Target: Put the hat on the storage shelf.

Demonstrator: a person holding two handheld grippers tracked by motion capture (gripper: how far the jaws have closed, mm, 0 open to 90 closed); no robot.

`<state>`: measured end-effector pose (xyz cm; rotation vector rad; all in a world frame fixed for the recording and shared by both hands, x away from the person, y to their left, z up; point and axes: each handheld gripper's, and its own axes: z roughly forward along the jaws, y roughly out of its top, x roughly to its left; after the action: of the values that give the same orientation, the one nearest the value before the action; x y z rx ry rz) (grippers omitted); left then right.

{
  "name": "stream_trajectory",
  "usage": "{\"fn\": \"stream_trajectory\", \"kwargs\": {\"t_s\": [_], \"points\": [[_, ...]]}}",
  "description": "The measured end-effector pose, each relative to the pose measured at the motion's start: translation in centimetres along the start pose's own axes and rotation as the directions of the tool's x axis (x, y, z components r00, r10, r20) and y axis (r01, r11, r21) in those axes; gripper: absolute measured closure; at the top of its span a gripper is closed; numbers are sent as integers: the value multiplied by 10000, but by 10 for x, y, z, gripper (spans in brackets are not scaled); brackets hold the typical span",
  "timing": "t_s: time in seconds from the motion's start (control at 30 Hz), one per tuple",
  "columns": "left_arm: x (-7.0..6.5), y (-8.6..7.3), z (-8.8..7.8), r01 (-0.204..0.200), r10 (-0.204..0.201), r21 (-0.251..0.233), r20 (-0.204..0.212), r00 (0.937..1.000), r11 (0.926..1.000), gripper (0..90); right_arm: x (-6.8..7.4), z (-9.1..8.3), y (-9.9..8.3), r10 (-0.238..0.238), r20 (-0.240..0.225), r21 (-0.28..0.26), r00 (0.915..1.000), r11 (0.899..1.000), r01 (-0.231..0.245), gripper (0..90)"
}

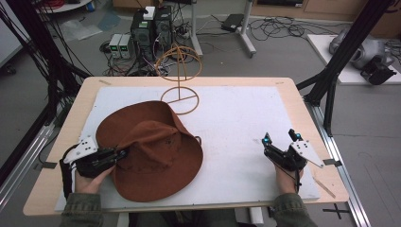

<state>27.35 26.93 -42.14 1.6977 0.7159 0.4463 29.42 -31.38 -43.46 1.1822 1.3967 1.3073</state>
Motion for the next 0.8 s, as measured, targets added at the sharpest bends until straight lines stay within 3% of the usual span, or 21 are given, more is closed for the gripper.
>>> {"fn": "stream_trajectory", "kwargs": {"t_s": [0.23, 0.53, 0.8], "points": [[-4, 7, -6, 77, -90, -945, -137, 9999, 9955, 885, 0, 0, 0, -18, -3, -6, 10000, 10000, 18, 98], [-7, 12, -10, -81, -13, -1942, -484, 9988, 9809, 885, 1, 0, 0, -51, -36, 27, 10000, 10000, 51, 98], [-13, 24, -12, -214, -2, -2943, -733, 9973, 9555, 884, 2, 1, -1, -134, -60, 36, 9999, 9999, 135, 97]]}}
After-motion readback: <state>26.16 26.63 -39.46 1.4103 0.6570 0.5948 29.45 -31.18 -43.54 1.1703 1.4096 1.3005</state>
